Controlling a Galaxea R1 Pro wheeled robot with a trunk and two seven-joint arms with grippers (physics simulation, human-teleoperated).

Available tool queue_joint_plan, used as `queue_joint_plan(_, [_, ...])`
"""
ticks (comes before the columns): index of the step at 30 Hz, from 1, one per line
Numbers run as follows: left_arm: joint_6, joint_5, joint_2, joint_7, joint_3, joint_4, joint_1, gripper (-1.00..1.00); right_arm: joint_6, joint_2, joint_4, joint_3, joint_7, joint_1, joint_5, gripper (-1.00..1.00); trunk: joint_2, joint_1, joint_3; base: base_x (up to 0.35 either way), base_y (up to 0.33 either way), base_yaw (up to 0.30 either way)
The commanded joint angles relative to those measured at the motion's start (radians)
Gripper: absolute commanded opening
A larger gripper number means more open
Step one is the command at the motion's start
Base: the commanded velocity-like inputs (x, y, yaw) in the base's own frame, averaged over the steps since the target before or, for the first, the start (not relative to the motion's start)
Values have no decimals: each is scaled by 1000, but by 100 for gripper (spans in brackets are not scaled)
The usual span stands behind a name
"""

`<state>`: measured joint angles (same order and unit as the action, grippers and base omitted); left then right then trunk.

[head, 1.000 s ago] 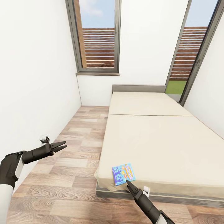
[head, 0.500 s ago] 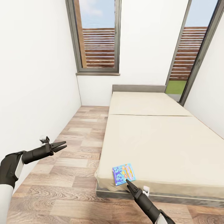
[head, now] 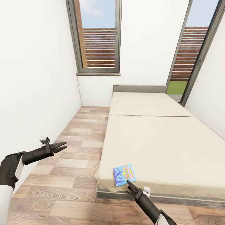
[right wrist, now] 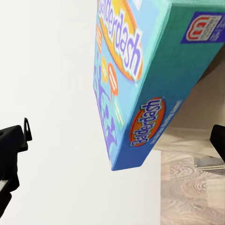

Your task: Put all the toys in the child's room - the three board games (two on the bed and one on the table), the two jigsaw puzzles on the table, and the tennis ball on the table - inside the toy box on the table in the child's room.

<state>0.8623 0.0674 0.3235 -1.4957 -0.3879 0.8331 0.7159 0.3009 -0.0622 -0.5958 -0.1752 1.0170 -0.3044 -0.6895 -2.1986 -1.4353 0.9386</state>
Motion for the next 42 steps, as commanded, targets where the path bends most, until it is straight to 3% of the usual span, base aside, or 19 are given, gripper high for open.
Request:
queue_joint_plan(1, [11, 0, 0, -4, 0, 0, 0, 100, 10, -1, 0, -4, 3, -1, -2, 100, 0, 0, 1, 0, 0, 0])
queue_joint_plan(11, [11, 0, 0, -3, 0, 0, 0, 100, 10, -2, 0, -5, -12, -1, -2, 100, 0, 0, 1, 0, 0, 0])
queue_joint_plan(22, [9, 0, 0, -3, 0, 0, 0, 100, 9, -8, -1, -5, -79, -1, -2, 100, 0, 0, 1, 0, 0, 0])
queue_joint_plan(42, [9, 0, 0, -1, 0, 0, 0, 100, 9, -10, -3, -4, -86, -1, -2, 100, 0, 0, 1, 0, 16, 0])
